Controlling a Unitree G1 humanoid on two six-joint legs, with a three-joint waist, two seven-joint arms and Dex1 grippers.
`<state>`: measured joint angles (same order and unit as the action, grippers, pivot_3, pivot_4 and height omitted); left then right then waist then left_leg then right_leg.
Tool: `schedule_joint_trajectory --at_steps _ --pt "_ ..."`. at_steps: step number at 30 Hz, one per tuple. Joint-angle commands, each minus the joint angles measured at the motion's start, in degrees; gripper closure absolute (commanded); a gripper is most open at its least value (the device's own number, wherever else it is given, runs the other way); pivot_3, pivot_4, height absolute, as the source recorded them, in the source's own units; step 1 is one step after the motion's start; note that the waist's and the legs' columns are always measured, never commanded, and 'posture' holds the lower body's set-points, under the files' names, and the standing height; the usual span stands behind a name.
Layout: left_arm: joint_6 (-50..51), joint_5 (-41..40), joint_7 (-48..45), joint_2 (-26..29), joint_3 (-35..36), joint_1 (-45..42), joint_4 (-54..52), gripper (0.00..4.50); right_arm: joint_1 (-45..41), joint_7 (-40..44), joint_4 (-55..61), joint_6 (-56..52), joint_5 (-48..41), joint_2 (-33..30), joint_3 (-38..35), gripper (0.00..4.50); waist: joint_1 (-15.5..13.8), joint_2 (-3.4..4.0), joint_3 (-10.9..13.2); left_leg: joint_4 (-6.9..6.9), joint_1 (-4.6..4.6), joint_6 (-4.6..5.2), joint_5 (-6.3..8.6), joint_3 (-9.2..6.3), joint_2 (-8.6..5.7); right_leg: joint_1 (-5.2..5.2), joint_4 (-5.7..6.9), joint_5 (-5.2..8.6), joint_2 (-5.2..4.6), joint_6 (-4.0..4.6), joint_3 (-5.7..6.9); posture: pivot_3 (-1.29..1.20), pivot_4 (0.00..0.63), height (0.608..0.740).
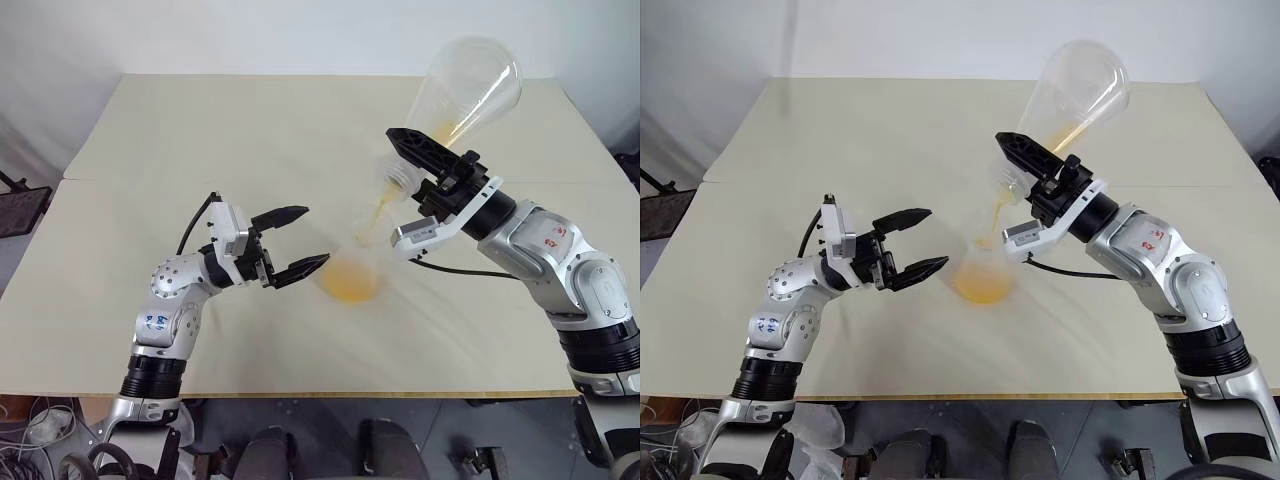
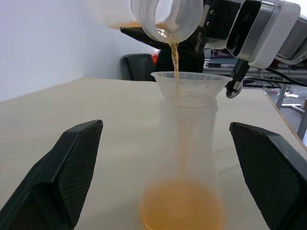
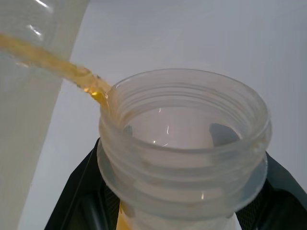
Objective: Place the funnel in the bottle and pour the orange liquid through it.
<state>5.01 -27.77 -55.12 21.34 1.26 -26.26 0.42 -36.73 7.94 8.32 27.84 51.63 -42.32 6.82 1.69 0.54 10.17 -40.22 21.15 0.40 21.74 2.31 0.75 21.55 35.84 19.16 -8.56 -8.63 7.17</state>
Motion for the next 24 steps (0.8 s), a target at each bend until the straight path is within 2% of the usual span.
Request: schedule_joint_trajectory --at_steps 1,24 --pt "-0.7 -0.42 -0.07 0.13 0.44 0.44 -2.6 0.0 -1.05 -1.43 1.53 0.03 -0.18 -0.51 -1.06 2.02 0.0 0.0 0.0 0.0 0.0 0.0 0.0 0.0 0.0 0.0 0.0 0.0 0.0 0.0 0.0 0.0 0.15 0.74" --pt "-1.39 -0.26 -0.05 -0.25 0.41 -0.14 -1.81 0.0 -2.1 -2.93 0.79 1.13 1.66 -0.5 -0.47 2.02 0.02 0.0 0.0 0.0 0.0 0.0 0.0 0.0 0.0 0.0 0.0 0.0 0.0 0.0 0.0 0.0 0.15 0.74"
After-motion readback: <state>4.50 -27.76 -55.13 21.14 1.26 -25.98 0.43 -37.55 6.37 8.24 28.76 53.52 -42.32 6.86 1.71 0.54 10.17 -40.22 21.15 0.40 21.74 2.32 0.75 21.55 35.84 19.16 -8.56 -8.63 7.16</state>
